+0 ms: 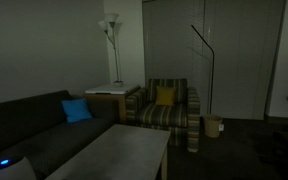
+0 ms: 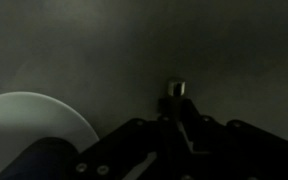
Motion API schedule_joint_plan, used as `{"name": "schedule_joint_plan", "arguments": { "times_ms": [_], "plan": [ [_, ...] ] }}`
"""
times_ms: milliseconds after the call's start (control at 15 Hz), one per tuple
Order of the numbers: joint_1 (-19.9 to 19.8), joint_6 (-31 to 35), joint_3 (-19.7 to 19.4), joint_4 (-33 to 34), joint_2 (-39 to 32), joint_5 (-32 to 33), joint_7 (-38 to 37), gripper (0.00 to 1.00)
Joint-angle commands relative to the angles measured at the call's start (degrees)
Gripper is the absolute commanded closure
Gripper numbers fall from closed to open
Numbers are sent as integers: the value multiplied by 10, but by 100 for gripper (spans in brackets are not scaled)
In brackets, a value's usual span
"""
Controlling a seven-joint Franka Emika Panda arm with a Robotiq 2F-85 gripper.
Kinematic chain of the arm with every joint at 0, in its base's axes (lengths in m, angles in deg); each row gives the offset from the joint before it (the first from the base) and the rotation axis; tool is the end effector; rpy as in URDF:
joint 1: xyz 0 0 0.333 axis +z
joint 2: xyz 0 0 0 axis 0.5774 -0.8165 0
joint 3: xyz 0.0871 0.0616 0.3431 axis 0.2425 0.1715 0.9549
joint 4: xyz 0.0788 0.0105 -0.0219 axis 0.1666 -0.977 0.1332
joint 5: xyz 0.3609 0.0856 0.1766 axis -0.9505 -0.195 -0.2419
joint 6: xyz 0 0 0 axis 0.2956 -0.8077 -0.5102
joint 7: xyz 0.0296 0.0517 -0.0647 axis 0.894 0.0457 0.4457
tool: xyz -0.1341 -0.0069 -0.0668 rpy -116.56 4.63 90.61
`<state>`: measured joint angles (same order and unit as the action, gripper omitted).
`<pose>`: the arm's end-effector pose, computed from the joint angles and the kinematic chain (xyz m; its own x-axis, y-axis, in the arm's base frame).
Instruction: Move the spoon to the left
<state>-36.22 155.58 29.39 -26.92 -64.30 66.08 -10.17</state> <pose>0.6126 0.0481 -0.2214 0.4171 0.9088 -0.0056 0.9077 -0.4163 0.0523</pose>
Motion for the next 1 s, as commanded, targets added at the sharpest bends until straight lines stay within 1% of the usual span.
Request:
{"name": "schedule_joint_plan", "arguments": {
  "times_ms": [0,67,200,267,400,533,667,733,933],
  "plan": [
    [17,-19,-19,70,-44,-2,3,96],
    [29,-18,-32,84,-53,-1,-4,96],
    [40,-22,-43,103,-63,1,-5,96],
    [46,-10,-51,59,-28,6,-11,96],
    [37,-21,-40,54,-23,11,10,96],
    [21,-34,-21,53,-23,16,43,96],
    [4,-46,-3,54,-25,27,100,96],
    [-4,-56,6,65,-33,29,131,96],
    [-11,-90,15,86,-46,24,212,96]
  ]
}}
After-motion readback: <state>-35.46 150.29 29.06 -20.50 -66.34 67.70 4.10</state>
